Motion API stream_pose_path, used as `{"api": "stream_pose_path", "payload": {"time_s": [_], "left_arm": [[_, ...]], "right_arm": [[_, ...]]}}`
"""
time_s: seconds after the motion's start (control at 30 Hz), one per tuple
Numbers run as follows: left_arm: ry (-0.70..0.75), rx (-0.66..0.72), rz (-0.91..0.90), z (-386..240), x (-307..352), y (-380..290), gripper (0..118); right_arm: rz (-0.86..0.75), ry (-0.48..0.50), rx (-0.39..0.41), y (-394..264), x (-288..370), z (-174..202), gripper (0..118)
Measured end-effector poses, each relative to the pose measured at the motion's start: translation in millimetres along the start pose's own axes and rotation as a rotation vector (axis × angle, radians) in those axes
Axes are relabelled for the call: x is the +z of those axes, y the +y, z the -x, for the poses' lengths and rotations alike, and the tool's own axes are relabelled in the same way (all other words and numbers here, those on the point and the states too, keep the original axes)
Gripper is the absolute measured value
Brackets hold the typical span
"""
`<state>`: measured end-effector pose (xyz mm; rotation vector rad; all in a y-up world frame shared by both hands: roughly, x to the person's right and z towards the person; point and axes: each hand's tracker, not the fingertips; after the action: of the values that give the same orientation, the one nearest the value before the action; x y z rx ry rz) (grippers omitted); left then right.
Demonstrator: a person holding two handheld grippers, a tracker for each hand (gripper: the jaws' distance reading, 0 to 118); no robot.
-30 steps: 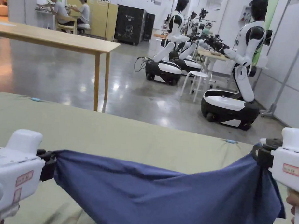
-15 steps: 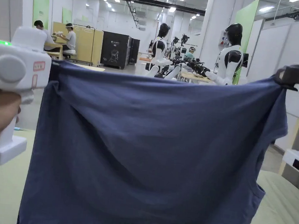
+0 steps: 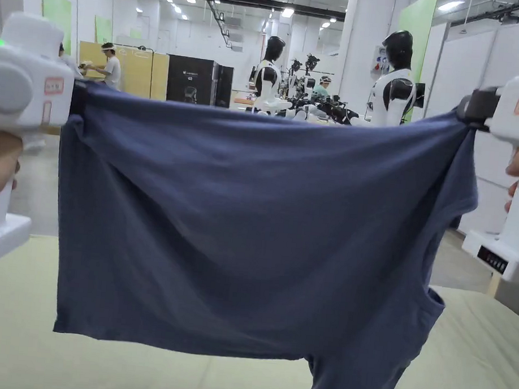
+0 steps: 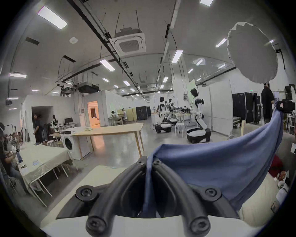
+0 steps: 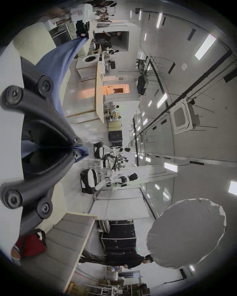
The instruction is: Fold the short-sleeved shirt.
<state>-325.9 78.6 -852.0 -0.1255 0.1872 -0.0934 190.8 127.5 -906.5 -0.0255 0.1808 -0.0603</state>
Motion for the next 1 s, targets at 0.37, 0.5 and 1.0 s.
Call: {"api": "stream_pose_path", "payload": {"time_s": [0.37,0.5,1.0], "left_arm": [[-0.067,0.05,0.075,-6,47,-125,0],[-0.122,0.042,0.127,-9,105,-165,0],[-0.216,-0.103,0.649,-23,282,-386,5]], "right_arm": [[0.014,0.001,-0.109,-111,79,-15,3],[0.083,0.014,-0.1,-152,142,-22,3],[0.695,-0.005,-0.024,-406,314,-35,3]]}}
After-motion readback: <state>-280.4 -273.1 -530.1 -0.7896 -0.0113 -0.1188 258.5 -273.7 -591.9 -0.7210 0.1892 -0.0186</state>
